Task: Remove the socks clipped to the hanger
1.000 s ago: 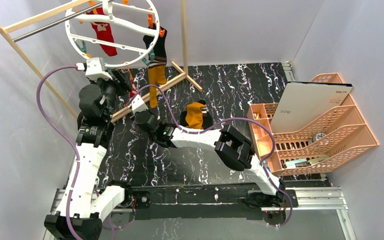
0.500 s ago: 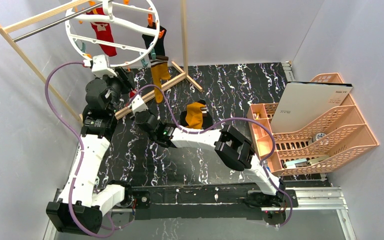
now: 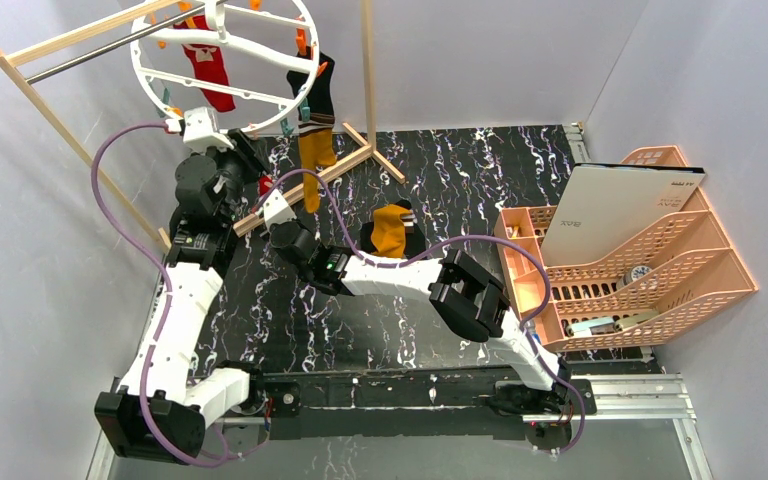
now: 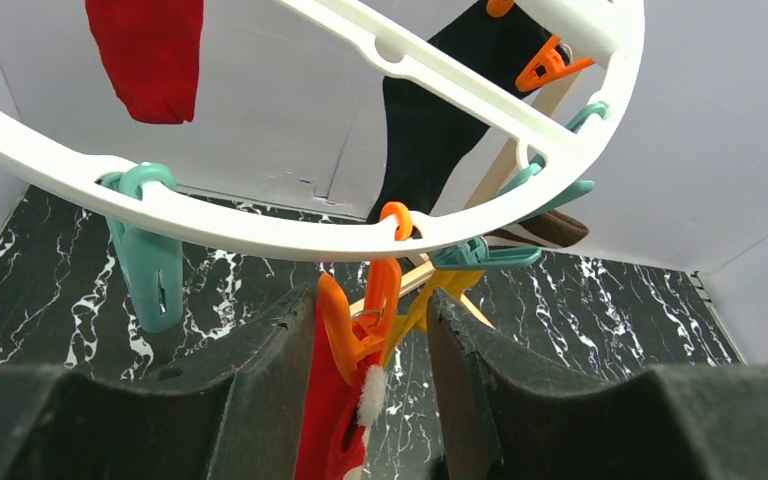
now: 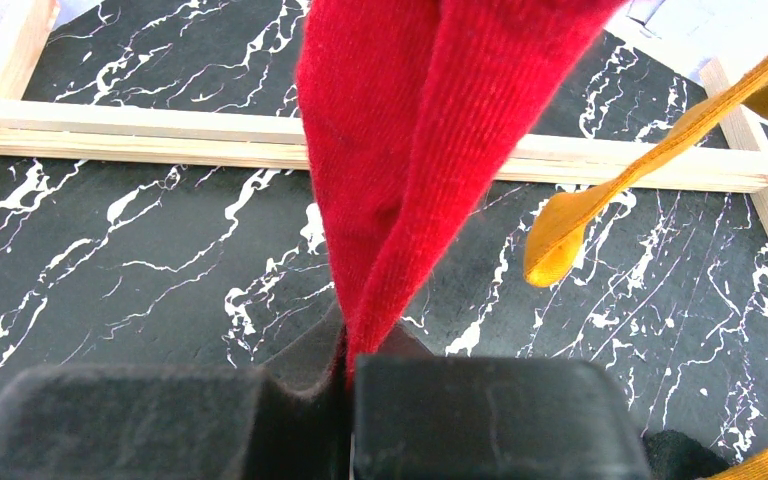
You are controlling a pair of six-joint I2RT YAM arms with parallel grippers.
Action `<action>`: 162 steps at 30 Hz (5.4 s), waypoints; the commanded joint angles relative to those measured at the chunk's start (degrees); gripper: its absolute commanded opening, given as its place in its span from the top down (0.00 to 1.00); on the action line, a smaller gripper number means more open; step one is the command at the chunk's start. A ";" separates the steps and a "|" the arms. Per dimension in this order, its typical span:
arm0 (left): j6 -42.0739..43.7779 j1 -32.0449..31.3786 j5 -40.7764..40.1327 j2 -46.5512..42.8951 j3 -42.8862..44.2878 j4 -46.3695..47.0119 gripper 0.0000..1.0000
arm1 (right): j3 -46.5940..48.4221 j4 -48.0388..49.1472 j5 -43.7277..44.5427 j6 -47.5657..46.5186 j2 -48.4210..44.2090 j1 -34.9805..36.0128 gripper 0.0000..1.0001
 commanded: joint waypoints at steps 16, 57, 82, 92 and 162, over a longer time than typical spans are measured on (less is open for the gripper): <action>0.02 0.21 -3.83 1.80 1.59 3.12 0.73 | 3.21 -1.30 -0.35 0.46 1.94 0.38 0.99; 17.88 0.22 -21.97 -3.73 6.18 -5.05 0.89 | -30.55 -5.18 4.12 0.34 -29.79 -5.08 0.02; 15.45 1.45 -29.74 -8.30 10.92 -15.40 0.02 | -24.67 11.72 -45.60 -2.48 -26.61 -15.33 0.06; 12.70 1.45 -26.80 -11.90 13.51 -20.53 0.02 | -21.75 20.32 -41.03 -3.59 -18.86 -15.78 0.04; -4.63 1.45 6.63 -12.38 7.26 -19.01 0.02 | -7.99 12.02 -16.33 -6.79 -9.58 -0.59 0.99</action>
